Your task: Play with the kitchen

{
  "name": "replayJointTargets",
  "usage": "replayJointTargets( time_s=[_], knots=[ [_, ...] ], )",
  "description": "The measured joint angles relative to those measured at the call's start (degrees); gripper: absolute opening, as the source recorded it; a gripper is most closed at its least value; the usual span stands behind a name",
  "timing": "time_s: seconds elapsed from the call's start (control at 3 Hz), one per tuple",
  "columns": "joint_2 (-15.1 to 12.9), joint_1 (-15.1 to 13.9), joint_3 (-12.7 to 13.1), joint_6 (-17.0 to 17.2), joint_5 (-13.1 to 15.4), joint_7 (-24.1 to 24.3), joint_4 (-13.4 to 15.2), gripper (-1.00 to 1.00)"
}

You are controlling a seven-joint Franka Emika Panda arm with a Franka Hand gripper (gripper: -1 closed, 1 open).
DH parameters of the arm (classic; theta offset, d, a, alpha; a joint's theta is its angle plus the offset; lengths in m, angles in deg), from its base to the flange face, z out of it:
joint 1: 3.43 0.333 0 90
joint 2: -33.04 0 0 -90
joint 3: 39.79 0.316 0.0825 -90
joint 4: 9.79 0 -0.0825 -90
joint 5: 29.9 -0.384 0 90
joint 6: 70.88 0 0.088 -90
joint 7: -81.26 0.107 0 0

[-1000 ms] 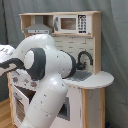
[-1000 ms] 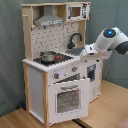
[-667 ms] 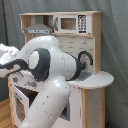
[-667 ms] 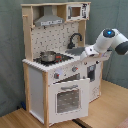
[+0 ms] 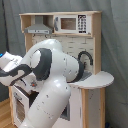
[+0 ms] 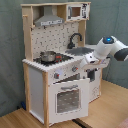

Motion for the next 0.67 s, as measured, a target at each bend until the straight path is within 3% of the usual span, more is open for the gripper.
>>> replayJointTargets(
  time_s=[0.33,0.67],
  knots=[
    [-0.01,-0.04,-2.18,-2.37,0.65,-0.43,0.28,1.0],
    [-0.03,-0.05,-2.65,-2.81,0.77,-0.55,0.27,-1.0]
  ],
)
